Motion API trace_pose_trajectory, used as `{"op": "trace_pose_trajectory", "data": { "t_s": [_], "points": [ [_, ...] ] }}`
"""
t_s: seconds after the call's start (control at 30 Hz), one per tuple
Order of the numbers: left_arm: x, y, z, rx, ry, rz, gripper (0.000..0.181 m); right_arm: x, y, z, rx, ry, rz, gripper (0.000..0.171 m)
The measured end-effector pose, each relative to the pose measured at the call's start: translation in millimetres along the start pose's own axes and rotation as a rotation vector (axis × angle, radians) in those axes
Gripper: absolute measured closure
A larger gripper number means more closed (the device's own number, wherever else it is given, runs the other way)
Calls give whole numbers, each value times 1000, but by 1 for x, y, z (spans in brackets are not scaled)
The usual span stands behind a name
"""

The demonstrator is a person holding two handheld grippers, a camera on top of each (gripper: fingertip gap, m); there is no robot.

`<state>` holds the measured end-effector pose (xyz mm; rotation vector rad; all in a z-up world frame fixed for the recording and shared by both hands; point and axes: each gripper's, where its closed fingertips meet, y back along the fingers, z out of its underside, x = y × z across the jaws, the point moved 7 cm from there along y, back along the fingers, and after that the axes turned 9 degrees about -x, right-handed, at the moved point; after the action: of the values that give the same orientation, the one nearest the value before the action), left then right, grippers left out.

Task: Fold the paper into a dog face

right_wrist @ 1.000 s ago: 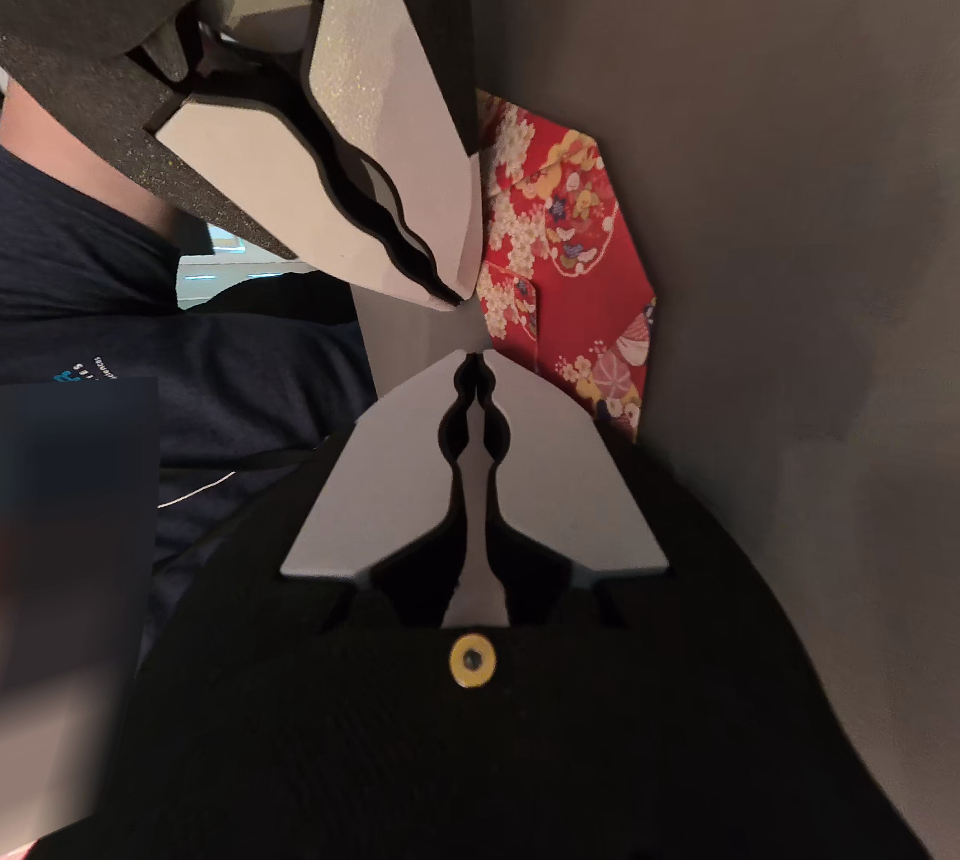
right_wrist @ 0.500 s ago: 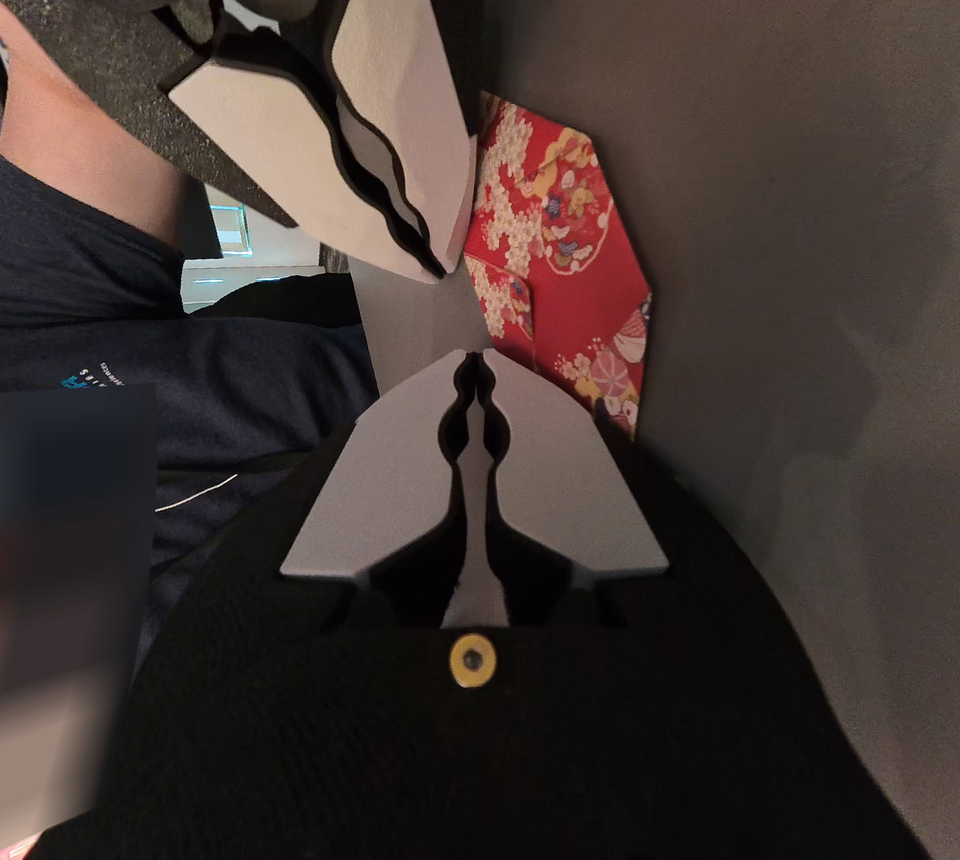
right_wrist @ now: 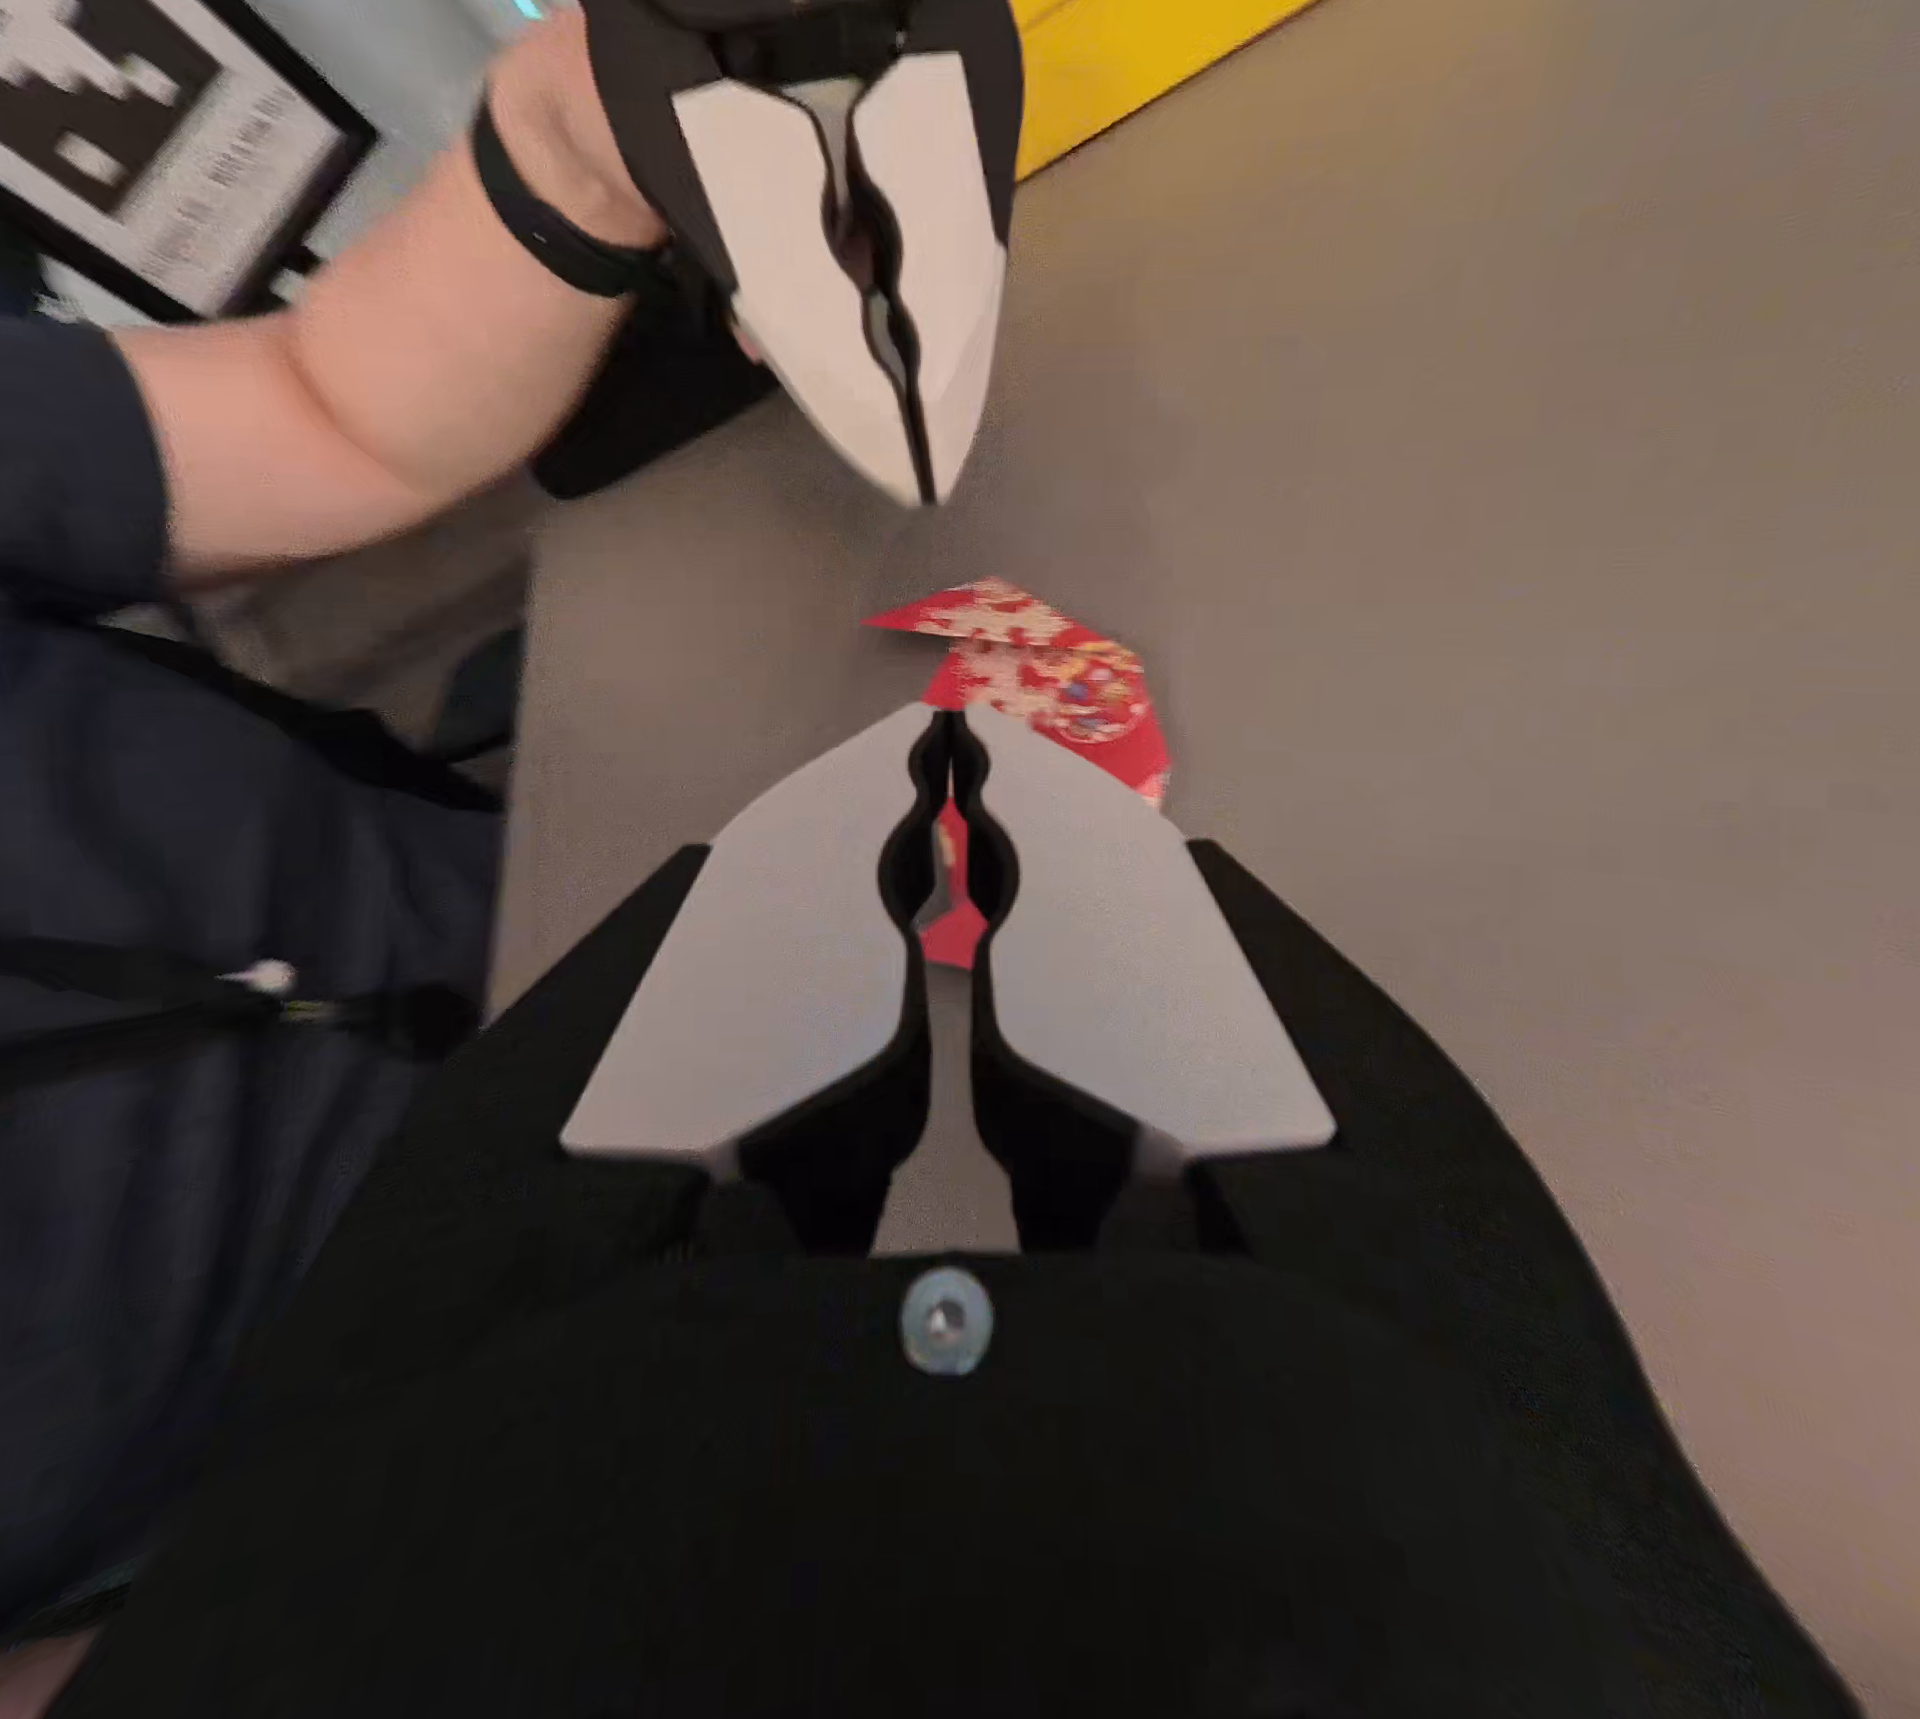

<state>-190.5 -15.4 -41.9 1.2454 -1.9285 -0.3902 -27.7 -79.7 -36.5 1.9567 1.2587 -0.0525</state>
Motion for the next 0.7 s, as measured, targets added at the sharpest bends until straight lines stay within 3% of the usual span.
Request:
{"op": "trace_pose_trajectory", "data": {
  "t_s": [0.07,0.17,0.3,0.5,0.7],
  "points": [
    [-3,2,2,-24,32,-11,164,-3,3,8,11,46,20,170],
    [-9,-11,10,-134,67,-48,166,2,-14,27,-99,20,31,170],
    [-15,-22,17,-186,46,-117,162,14,-34,44,-256,20,170,106],
    [-15,-33,25,-221,52,-77,152,24,-42,41,-291,4,124,113],
    [-13,-43,36,-239,-15,-254,154,26,-46,35,-289,-51,67,116]
  ]
}}
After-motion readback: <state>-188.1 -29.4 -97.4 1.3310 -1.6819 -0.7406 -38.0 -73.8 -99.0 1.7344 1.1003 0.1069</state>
